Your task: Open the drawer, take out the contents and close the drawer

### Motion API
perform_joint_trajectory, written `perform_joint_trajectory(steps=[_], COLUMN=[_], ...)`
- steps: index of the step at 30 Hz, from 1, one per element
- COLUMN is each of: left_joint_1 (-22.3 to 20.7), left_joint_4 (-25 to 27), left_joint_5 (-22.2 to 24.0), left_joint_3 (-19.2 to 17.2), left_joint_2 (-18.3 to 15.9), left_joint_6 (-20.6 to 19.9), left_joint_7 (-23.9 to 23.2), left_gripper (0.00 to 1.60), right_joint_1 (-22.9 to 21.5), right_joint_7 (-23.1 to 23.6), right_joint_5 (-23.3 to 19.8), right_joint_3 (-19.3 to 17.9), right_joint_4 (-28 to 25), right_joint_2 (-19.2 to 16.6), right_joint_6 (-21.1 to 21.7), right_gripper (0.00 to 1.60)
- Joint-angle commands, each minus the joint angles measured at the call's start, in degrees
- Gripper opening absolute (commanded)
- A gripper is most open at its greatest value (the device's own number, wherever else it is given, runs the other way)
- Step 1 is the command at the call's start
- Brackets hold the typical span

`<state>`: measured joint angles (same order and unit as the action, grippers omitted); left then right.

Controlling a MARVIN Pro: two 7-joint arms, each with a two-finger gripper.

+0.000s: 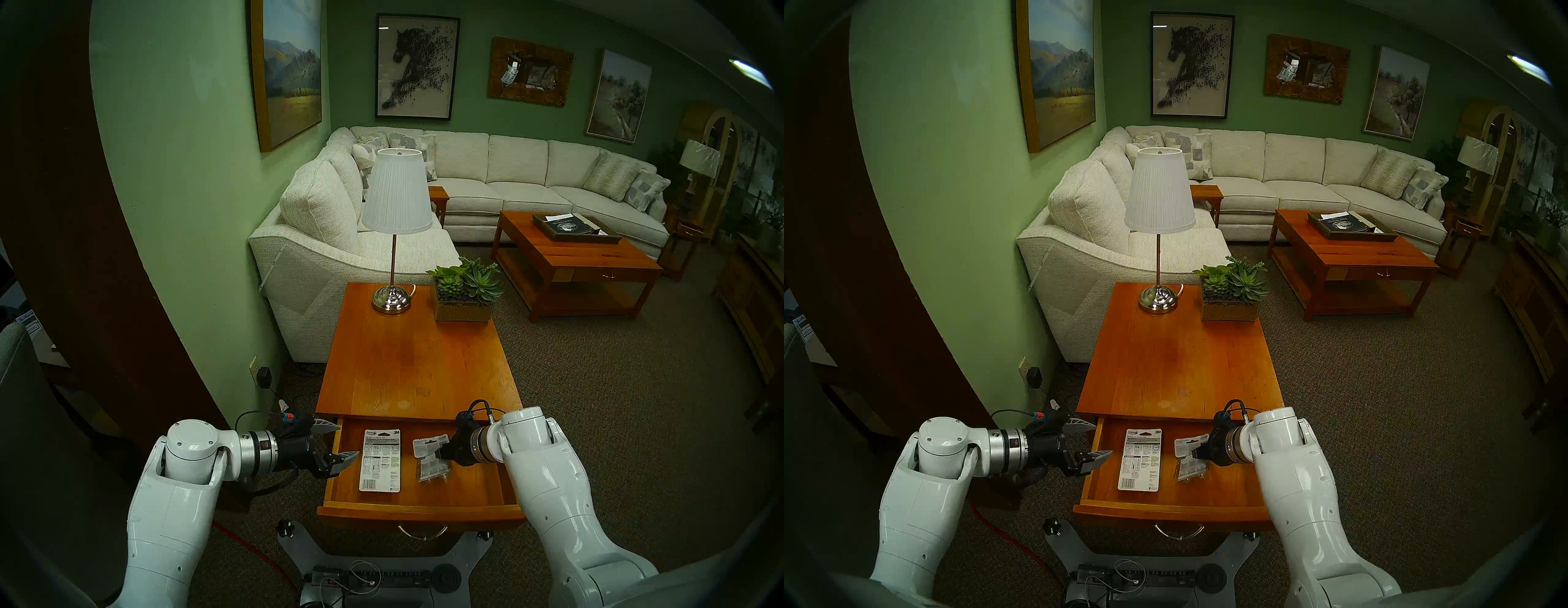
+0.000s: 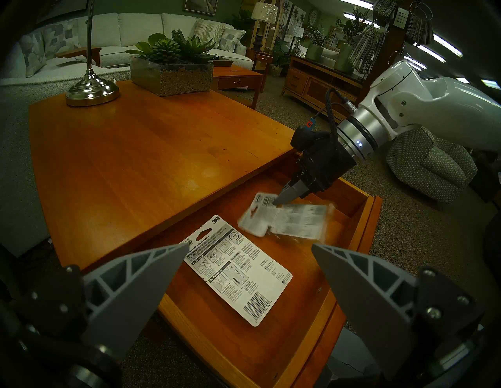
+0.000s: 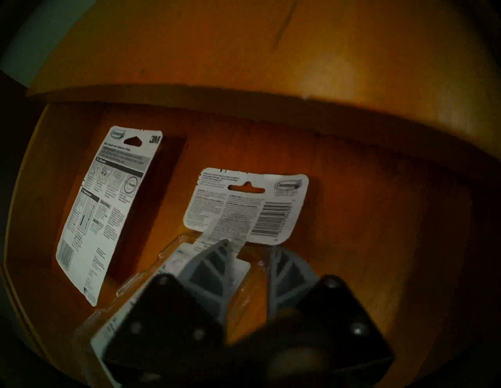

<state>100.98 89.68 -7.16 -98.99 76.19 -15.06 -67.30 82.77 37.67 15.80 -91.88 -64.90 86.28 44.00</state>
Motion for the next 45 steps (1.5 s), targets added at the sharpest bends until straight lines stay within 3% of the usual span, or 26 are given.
perform_joint_trajectory(steps=[1, 13, 27, 45], left_joint_1=[-1.0, -1.0, -1.0, -1.1], left_joint_4=[1.4, 1.4, 1.4, 1.3], left_joint_5=[0.4, 0.2, -0.1, -0.3], left_joint_3=[-0.2, -0.3, -0.5, -0.7], left_joint_2=[-0.1, 0.1, 0.2, 0.5], left_joint_6=[0.0, 0.0, 0.1, 0.2], left_joint_7=[-0.2, -0.4, -0.5, -0.7], left_gripper=[1.6, 1.6, 1.6, 1.6], right_joint_1=[-0.7, 0.5, 4.9, 7.3], right_joint_7=[0.5, 3.5, 10.2, 13.9], right_joint_5=[0.1, 0.0, -0.6, -2.0], right_joint_3=[-0.1, 0.5, 3.0, 1.4], right_joint_4=[-1.8, -5.5, -16.7, -26.9], right_joint_2=[-0.6, -2.1, -5.7, -8.9], right_joint_6=[1.0, 2.2, 5.4, 7.4], right_gripper=[0.0, 0.0, 0.0, 0.0])
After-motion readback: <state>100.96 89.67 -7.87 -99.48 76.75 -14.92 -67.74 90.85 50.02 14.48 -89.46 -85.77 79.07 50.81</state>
